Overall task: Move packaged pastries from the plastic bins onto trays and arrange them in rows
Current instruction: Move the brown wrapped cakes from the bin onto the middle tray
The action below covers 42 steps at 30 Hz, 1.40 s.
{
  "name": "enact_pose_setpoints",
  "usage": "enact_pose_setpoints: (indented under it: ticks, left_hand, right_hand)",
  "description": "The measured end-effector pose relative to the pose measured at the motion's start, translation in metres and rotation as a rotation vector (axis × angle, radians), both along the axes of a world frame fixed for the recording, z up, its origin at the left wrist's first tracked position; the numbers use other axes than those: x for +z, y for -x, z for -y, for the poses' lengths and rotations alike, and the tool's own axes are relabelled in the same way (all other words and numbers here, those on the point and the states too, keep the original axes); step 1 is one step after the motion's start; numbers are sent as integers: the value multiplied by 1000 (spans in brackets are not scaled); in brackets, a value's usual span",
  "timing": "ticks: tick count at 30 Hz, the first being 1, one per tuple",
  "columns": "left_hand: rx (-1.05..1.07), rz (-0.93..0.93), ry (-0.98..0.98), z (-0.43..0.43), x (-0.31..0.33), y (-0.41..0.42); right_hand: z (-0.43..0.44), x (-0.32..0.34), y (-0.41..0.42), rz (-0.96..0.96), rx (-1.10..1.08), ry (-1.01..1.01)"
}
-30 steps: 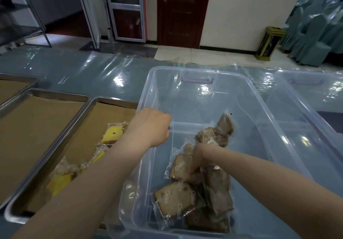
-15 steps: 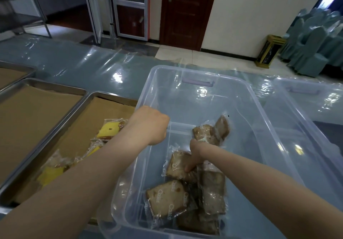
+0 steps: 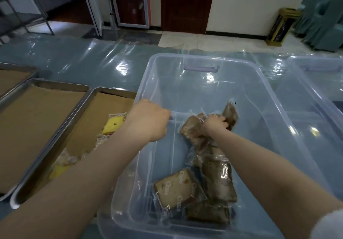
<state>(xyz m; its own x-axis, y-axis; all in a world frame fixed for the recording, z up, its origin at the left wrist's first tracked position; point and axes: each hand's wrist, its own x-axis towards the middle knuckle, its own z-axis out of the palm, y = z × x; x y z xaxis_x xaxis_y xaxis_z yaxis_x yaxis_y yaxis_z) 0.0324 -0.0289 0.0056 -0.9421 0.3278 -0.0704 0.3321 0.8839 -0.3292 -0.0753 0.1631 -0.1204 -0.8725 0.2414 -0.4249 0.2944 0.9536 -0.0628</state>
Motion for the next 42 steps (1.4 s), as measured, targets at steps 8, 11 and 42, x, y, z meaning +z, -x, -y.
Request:
enact_pose_setpoints:
  ticks: [8, 11, 42]
  left_hand:
    - [5, 74, -116, 0, 0, 8]
    - [92, 251, -328, -3, 10, 16]
    - [212, 978, -196, -115, -128, -6]
  right_hand:
    - [-23, 34, 5, -19, 114, 81]
    - [-28, 74, 7, -109, 162, 119]
    - [-66, 119, -11, -168, 385, -103]
